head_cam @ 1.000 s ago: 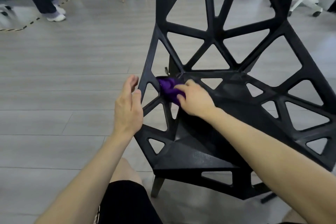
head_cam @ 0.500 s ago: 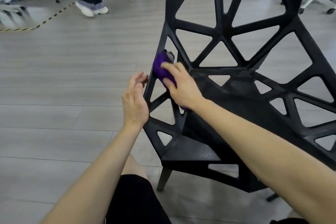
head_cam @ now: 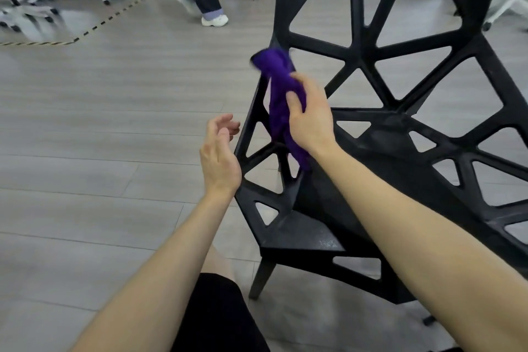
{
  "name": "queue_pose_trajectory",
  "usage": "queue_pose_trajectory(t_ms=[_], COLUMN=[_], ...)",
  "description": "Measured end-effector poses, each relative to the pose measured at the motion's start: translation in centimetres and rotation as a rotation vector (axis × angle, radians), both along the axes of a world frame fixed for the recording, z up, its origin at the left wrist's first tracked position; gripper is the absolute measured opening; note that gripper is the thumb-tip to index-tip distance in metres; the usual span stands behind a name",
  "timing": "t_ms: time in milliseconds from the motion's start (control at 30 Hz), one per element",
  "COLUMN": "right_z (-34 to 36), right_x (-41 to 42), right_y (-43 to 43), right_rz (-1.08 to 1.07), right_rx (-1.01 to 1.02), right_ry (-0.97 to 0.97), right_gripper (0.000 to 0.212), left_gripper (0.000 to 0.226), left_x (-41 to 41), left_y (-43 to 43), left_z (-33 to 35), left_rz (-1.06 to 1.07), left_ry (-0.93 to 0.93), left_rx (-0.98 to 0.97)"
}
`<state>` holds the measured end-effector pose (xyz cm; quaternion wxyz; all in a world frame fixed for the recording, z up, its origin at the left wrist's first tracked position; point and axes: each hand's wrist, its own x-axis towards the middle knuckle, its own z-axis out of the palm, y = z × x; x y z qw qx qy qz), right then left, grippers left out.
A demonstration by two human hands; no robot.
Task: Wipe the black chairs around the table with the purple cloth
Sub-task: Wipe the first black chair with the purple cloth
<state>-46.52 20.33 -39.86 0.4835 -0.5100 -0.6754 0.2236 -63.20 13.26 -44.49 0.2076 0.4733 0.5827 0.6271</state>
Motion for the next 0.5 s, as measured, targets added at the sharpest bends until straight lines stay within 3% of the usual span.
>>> queue_pose_trajectory(t_ms=[100, 233, 300, 400, 500], right_z=[-0.5, -2.9, -1.9, 1.5, 1.7], right_x=[-2.0, 0.9, 1.4, -1.0, -3.2], right_y=[0.3, -1.9, -0.4, 3.9, 4.8], right_rz=[0.132, 0.450, 0.345, -0.022, 0.015], right_rx=[0.013, 0.038, 0.059, -0.025, -0.080], right_ry=[-0.216, -0.375, -0.338, -0.057, -0.081], right_gripper=[0.047, 0.041, 0.034, 0.038, 0.046], left_gripper=[0.043, 0.044, 0.043, 0.043, 0.047], left_x=[0.1, 0.3, 0.4, 0.2, 0.3], left_y=[0.0, -0.1, -0.2, -0.3, -0.4], left_z=[0.1, 0.4, 0.2, -0.1, 0.1], left_rz=[0.032, 0.086, 0.070, 0.070, 0.086], left_ry=[-0.040, -0.080, -0.069, -0.035, -0.034], left_rx=[0.026, 0.067, 0.054, 0.030, 0.004])
